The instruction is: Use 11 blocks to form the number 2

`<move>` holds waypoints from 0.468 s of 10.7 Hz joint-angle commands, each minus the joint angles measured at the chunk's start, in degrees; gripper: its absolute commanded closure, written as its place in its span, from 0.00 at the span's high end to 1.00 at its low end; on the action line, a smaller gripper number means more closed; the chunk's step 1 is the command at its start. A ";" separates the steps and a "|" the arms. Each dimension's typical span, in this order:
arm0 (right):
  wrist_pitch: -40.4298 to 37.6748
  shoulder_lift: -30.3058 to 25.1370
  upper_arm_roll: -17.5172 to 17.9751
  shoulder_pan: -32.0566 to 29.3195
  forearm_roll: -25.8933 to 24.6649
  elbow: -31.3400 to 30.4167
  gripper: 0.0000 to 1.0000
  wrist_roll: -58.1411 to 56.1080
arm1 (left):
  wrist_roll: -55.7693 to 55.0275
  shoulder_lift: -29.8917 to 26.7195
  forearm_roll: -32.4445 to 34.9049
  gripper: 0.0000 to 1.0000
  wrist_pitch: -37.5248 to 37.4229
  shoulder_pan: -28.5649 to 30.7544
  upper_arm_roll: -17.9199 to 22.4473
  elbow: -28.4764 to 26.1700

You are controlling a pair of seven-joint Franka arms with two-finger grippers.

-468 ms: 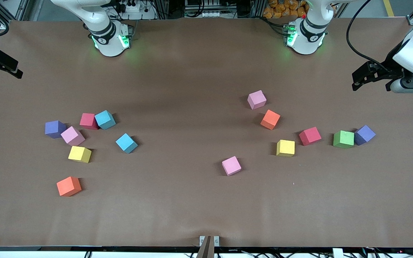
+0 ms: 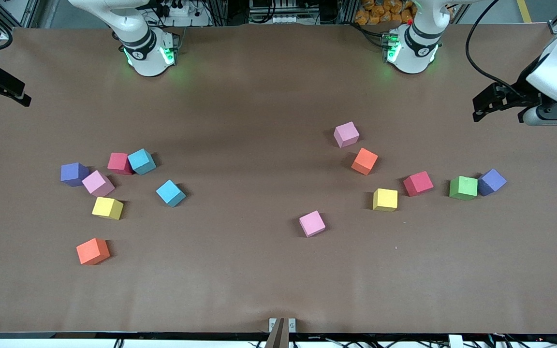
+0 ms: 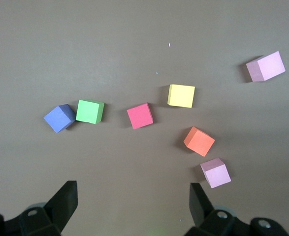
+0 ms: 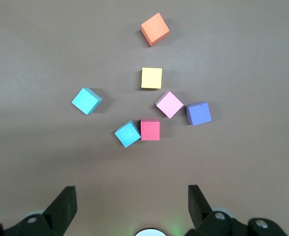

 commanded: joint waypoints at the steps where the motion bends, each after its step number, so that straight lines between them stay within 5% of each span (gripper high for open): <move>1: -0.53 0.96 0.05 -0.01 -0.71 1.54 1.00 0.62 | 0.42 -1.72 -1.60 1.00 2.57 0.61 -2.42 -6.75; 5: -0.36 1.84 0.05 0.07 -0.19 1.54 1.00 0.62 | -2.55 -5.07 -8.36 1.00 12.86 0.00 -6.29 -21.87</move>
